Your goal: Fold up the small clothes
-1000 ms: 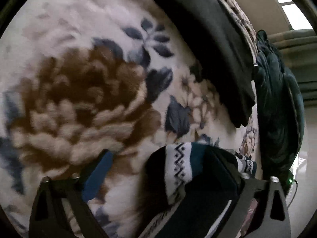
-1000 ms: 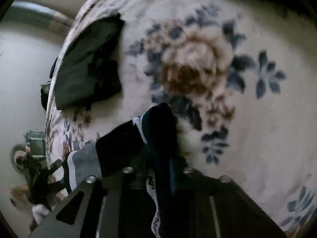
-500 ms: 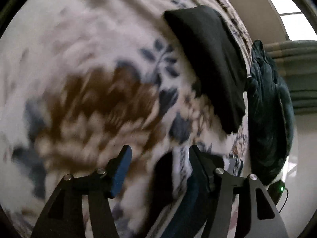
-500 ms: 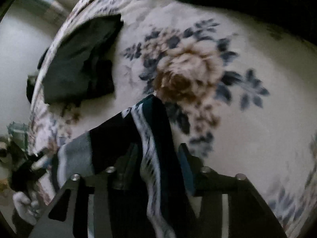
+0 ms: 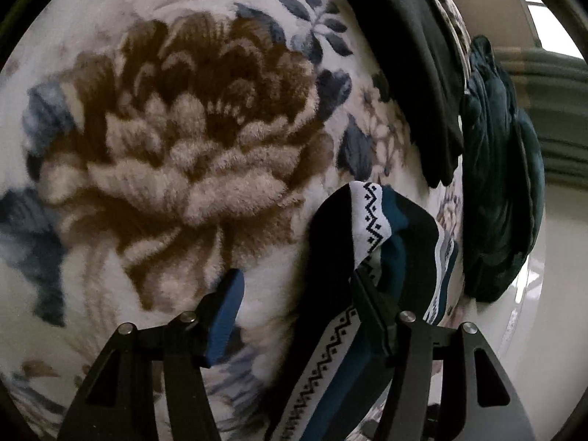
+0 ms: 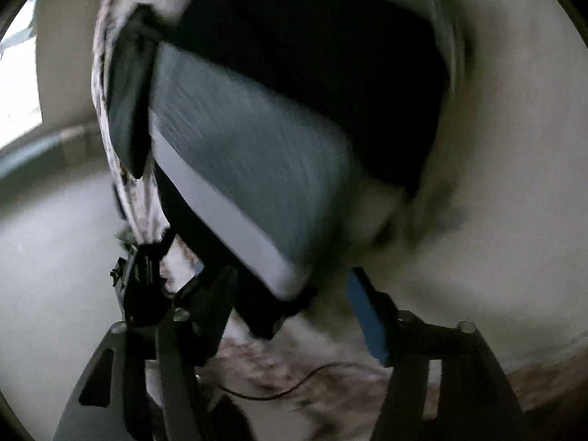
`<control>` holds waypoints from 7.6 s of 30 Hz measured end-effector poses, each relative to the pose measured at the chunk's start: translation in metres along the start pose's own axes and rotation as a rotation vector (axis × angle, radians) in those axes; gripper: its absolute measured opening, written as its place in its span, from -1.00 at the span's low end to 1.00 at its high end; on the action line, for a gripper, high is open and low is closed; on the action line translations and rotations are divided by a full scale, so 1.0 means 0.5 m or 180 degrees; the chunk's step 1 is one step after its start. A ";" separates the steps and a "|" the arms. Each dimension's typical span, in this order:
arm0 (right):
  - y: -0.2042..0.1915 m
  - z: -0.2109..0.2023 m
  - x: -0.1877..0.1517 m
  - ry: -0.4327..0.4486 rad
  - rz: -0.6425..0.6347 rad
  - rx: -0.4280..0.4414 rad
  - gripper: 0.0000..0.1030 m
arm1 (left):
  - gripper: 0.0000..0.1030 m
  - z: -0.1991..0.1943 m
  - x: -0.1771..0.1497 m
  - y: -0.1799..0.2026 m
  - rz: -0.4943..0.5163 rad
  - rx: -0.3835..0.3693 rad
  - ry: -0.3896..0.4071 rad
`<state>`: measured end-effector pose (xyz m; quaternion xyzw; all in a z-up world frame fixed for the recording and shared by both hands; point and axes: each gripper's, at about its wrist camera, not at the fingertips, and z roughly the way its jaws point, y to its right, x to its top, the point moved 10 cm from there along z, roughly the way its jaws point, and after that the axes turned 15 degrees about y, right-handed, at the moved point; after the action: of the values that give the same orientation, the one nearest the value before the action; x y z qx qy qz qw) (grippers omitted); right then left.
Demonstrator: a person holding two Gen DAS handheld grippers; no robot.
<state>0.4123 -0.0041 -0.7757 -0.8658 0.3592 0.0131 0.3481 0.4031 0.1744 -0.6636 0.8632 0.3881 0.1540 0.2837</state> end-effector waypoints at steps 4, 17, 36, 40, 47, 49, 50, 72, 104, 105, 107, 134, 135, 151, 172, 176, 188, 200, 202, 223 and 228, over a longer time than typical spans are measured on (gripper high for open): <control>-0.006 0.084 -0.018 0.0135 0.0445 0.0431 0.46 | 0.12 0.006 -0.003 0.002 0.0080 -0.0105 -0.0167; -0.062 -0.039 -0.016 0.0684 0.0029 0.0427 -0.39 | 0.08 0.076 0.070 0.079 -0.0784 -0.0793 -0.0046; 0.014 -0.069 -0.002 0.0652 -0.0055 0.0327 0.20 | 0.16 0.095 -0.015 0.100 -0.0289 -0.0501 -0.0446; 0.014 -0.051 -0.025 0.0650 -0.0046 0.0338 -0.49 | 0.16 0.126 0.019 0.120 -0.0267 -0.0511 -0.0269; 0.032 -0.059 -0.066 0.0636 -0.0298 0.0181 -0.60 | 0.16 0.137 0.045 0.149 0.0345 -0.0578 -0.0161; 0.031 -0.061 -0.077 0.0599 -0.0350 0.0166 -0.63 | 0.16 0.145 0.050 0.146 0.0258 -0.0615 -0.0214; 0.036 -0.070 -0.078 0.0592 -0.0342 0.0173 -0.64 | 0.16 0.148 0.053 0.145 0.0217 -0.0623 -0.0219; 0.086 -0.247 0.253 0.1069 -0.0250 -0.0128 -0.80 | 0.24 0.021 -0.074 0.080 0.0338 -0.0319 -0.0087; -0.026 -0.145 0.245 -0.0141 -0.1484 0.0356 -0.58 | -0.44 0.035 -0.014 0.156 0.0863 -0.0741 0.0103; -0.022 -0.163 0.229 -0.0131 -0.1348 0.0421 -0.58 | -0.40 0.043 -0.012 0.161 0.0906 -0.0743 0.0027; -0.009 -0.186 0.199 -0.0121 -0.1301 0.0420 -0.58 | -0.09 0.068 -0.009 0.154 0.0915 -0.0753 -0.0187; -0.370 -0.232 0.204 0.0329 -0.1929 0.0815 -0.61 | -0.52 -0.093 0.238 0.368 0.1100 -0.1283 0.0292; -0.401 -0.236 0.211 0.0352 -0.1933 0.0862 -0.62 | -0.52 -0.094 0.266 0.380 0.1118 -0.1305 0.0313; -0.623 0.139 0.464 0.0580 -0.1773 0.0367 -0.23 | -0.04 0.185 0.649 0.323 0.1051 -0.0703 0.0136; -0.427 0.025 0.338 0.1233 -0.2508 -0.1185 0.09 | 0.86 0.086 0.483 0.215 0.2095 0.0686 0.0911; -0.444 -0.010 0.327 0.1468 -0.2577 -0.1347 0.30 | 0.86 0.055 0.470 0.237 0.2261 0.0853 0.1010; -0.567 -0.245 0.206 0.2349 -0.2949 -0.1707 1.00 | 0.88 -0.119 0.400 0.328 0.2612 0.1098 0.1306; -0.654 -0.588 -0.054 0.2747 -0.3045 -0.1522 1.00 | 0.88 -0.445 0.246 0.449 0.2815 0.0929 0.1523; -0.666 -0.646 -0.106 0.2810 -0.3086 -0.1468 1.00 | 0.88 -0.501 0.214 0.467 0.2849 0.0874 0.1560; -0.696 -1.050 -0.471 0.3152 -0.3425 -0.0997 1.00 | 0.88 -0.862 0.023 0.532 0.2833 0.0611 0.1933; -0.691 -1.089 -0.500 0.3179 -0.3460 -0.0958 1.00 | 1.00 -0.887 -0.008 0.534 0.2873 0.0586 0.1974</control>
<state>0.3212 -0.0116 -0.0901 -0.8624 -0.0092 -0.5058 -0.0208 0.3404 0.1918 -0.1500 0.8793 0.0570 0.4726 -0.0145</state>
